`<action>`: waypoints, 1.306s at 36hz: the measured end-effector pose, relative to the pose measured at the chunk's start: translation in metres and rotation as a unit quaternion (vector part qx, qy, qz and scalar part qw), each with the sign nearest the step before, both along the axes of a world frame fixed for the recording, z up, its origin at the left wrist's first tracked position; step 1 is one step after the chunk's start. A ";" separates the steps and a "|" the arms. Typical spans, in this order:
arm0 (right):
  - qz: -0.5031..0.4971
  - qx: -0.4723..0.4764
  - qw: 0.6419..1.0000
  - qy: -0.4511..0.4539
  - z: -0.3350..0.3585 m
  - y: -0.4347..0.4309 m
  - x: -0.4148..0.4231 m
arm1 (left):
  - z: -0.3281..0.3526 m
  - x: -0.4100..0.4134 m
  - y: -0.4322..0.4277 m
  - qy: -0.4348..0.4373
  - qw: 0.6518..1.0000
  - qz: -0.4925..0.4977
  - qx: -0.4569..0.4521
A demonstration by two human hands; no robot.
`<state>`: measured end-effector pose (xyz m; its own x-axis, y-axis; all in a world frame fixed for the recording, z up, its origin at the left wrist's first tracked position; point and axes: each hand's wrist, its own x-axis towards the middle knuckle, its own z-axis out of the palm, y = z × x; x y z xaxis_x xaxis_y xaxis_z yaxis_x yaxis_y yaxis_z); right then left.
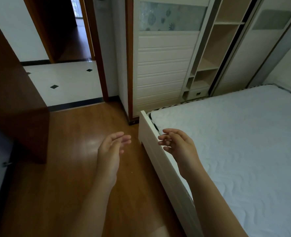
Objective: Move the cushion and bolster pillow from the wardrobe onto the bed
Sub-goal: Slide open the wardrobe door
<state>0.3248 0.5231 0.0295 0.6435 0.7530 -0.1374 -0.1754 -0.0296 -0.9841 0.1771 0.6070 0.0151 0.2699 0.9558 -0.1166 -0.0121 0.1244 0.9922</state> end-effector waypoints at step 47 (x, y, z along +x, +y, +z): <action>-0.066 0.068 0.993 -0.071 0.057 0.660 0.332 | 0.049 0.363 0.646 -0.015 0.974 -0.124 0.188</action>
